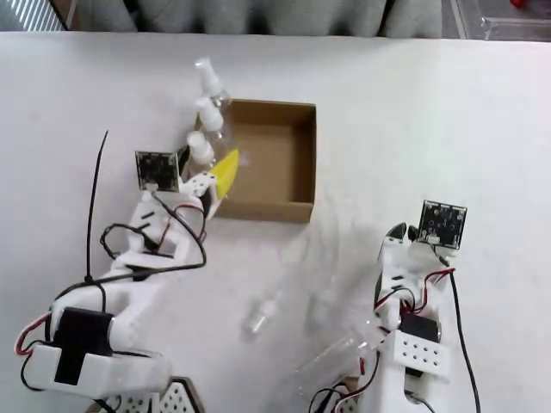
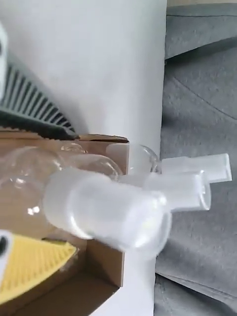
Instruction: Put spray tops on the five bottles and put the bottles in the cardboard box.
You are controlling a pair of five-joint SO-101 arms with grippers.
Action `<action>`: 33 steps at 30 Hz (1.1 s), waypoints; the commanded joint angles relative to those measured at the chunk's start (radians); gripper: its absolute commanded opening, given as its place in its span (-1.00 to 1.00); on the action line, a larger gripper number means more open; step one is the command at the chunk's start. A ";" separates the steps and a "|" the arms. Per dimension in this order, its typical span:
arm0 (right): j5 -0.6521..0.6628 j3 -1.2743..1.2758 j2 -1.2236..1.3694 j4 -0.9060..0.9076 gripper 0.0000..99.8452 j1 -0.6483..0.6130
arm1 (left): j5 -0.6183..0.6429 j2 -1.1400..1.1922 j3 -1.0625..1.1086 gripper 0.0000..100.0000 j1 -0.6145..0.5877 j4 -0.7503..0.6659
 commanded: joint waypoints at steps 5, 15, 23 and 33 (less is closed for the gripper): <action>0.014 0.006 -0.013 -0.021 -0.97 0.005 | 0.002 -0.016 -0.002 -0.39 -0.001 -0.005; 0.014 0.006 -0.012 -0.021 -0.97 0.002 | 0.005 -0.157 0.064 -0.39 0.004 0.002; 0.014 0.006 -0.010 -0.021 -0.97 0.001 | 0.003 -0.245 0.107 -0.39 0.005 0.002; 0.014 0.006 -0.010 -0.021 -0.97 0.001 | 0.002 -0.414 0.109 -0.39 -0.007 0.230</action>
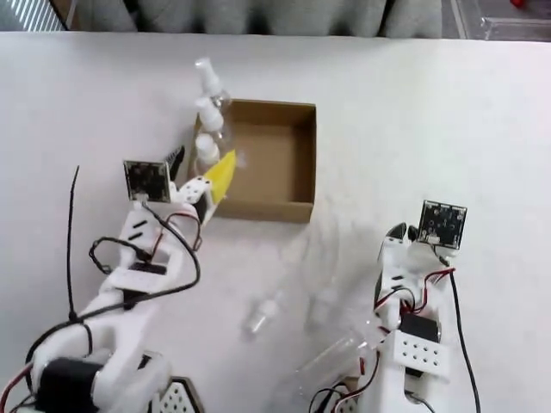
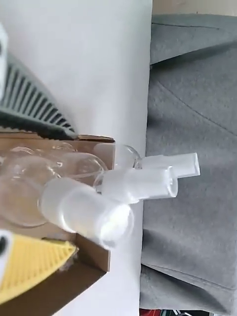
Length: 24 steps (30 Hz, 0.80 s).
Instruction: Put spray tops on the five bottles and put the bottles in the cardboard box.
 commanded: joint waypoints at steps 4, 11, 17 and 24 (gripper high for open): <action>0.014 0.006 -0.010 -0.021 -0.97 0.001 | -0.057 -0.223 0.006 -0.39 -0.008 0.261; 0.014 0.006 -0.010 -0.021 -0.97 0.001 | -0.084 -0.503 0.198 -0.39 -0.008 0.336; 0.014 0.006 -0.008 -0.021 -0.97 -0.001 | -0.130 -0.746 0.316 -0.40 -0.008 0.479; 0.014 0.008 -0.007 -0.019 -0.97 0.001 | -0.130 -1.015 0.325 -0.40 -0.008 0.858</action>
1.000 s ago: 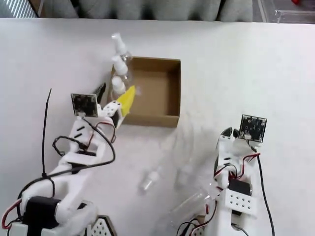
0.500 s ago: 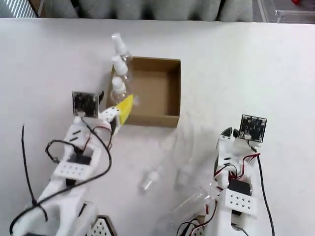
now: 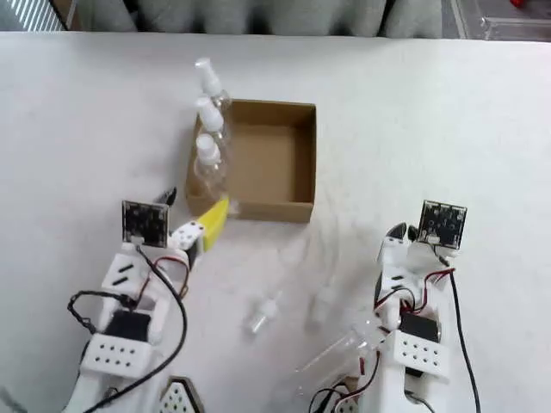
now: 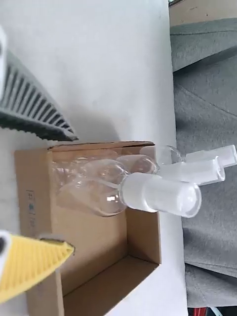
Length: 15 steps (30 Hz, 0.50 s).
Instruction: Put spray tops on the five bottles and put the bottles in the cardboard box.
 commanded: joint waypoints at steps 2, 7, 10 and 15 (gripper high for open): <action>0.014 0.008 -0.007 -0.019 -0.97 0.004 | -0.011 -0.185 -0.005 -0.40 -0.008 0.256; 0.014 0.020 -0.015 -0.019 -0.97 0.001 | -0.011 -0.338 0.002 -0.40 -0.008 0.493; 0.014 0.021 -0.015 -0.019 -0.97 0.001 | -0.011 -0.400 0.002 -0.40 -0.008 0.614; 0.014 0.021 -0.015 -0.019 -0.97 0.001 | -0.012 -0.433 0.002 -0.40 -0.008 0.741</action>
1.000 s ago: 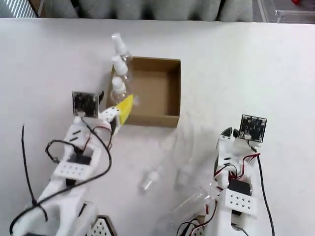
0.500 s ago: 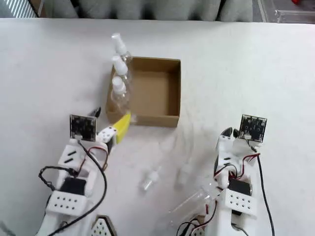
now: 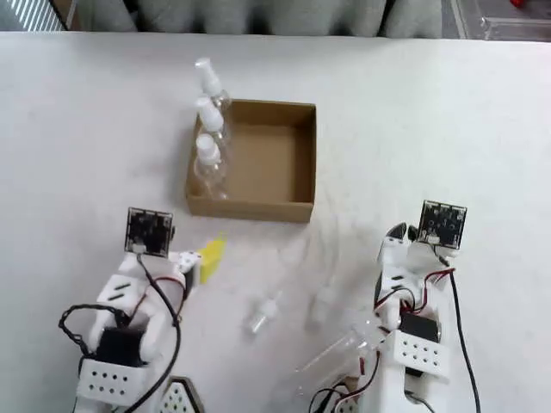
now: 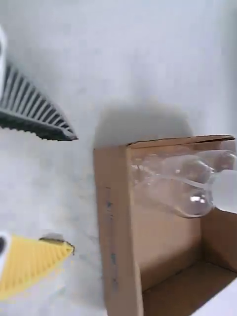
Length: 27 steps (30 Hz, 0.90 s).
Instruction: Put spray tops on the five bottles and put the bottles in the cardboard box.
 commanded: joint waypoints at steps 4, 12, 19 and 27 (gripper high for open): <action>0.014 0.009 -0.015 -0.019 -0.97 0.001 | -0.014 -0.028 -0.005 -0.42 -0.008 0.115; 0.014 0.009 -0.015 -0.019 -0.97 0.005 | -0.026 -0.028 -0.005 -0.91 -0.007 0.124; 0.014 0.009 -0.015 -0.019 -0.97 0.005 | -0.117 -0.027 -0.005 -0.96 -0.007 0.167; 0.060 0.000 -0.015 -0.019 -0.97 0.028 | -0.120 -0.027 -0.005 -0.95 -0.007 0.181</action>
